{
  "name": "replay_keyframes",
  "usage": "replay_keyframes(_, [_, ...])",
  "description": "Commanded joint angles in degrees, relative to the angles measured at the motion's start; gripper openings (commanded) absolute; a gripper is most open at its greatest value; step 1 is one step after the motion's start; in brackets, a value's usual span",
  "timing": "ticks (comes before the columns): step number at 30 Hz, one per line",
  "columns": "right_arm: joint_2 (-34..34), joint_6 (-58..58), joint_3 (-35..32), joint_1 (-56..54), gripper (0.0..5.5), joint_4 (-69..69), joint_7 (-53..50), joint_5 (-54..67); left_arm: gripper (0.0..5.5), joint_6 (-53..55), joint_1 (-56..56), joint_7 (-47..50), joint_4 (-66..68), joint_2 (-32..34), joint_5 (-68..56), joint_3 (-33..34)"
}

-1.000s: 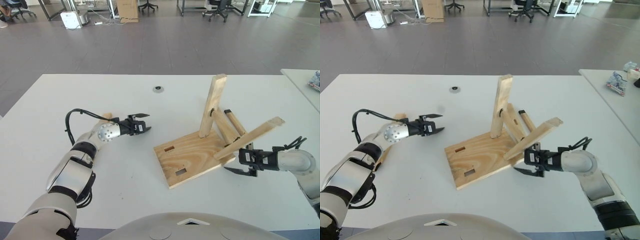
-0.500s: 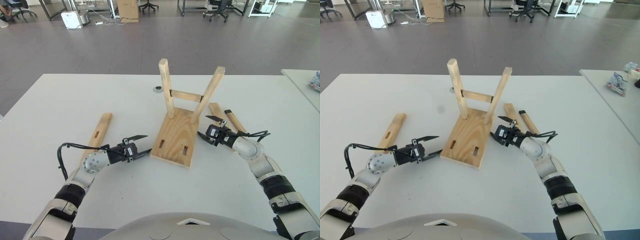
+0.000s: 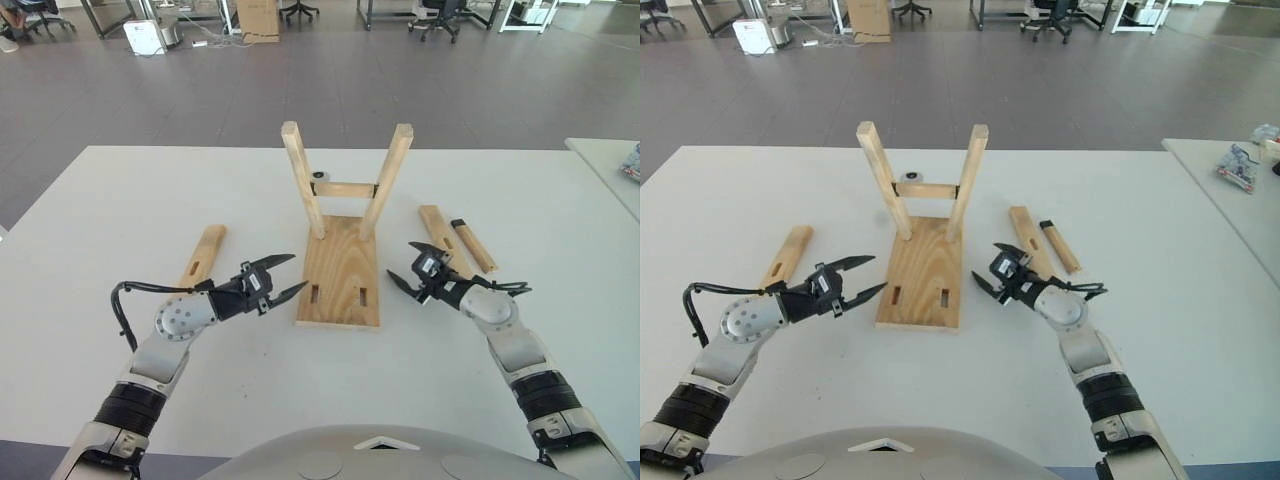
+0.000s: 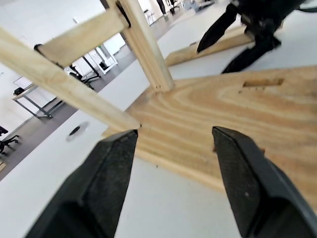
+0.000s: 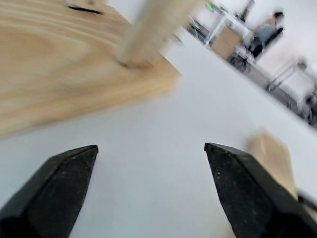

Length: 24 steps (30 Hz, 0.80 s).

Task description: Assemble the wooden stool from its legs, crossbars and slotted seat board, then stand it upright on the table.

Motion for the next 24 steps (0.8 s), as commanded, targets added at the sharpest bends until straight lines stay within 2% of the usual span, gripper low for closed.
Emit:
replay_keyframes(1, [-0.1, 10.68, -12.01, -6.79, 4.04, -0.77, -4.54, 9.04, 2.81, 0.87, 0.03, 0.69, 2.77, 1.8, -1.62, 6.07])
replay_keyframes(3, [-1.17, 14.49, -16.57, -10.09, 4.04, 1.31, -7.75, 10.94, 2.81, 1.43, -0.43, 1.98, 3.88, 1.06, -2.36, 8.72])
replay_keyframes(6, [-2.52, 18.49, -19.85, -11.42, 4.04, 4.04, -7.59, 13.46, 2.81, 1.68, -0.7, 2.57, 4.34, 0.17, -2.07, 9.96])
replay_keyframes(10, [-5.6, 21.02, -18.25, -11.36, 4.04, 10.18, -6.13, 11.21, 2.81, 1.56, -0.69, 2.77, 4.26, -0.82, -1.14, 9.89])
replay_keyframes(15, [-5.53, 24.19, -13.74, -9.49, 4.04, 11.59, -1.97, 10.18, 2.81, 1.77, -1.14, 3.22, 3.92, -2.03, -0.07, 9.4])
replay_keyframes(19, [-6.14, 24.08, -13.1, -9.42, 4.04, 12.57, -0.42, 9.96, 2.81, 1.6, -1.28, 3.02, 4.43, -2.38, 0.3, 9.75])
replay_keyframes(24, [-5.72, 30.07, -15.22, -8.84, 3.17, 17.67, 0.55, 12.87, 2.81, 3.5, -1.04, 2.93, 3.52, -3.02, -0.71, 10.01])
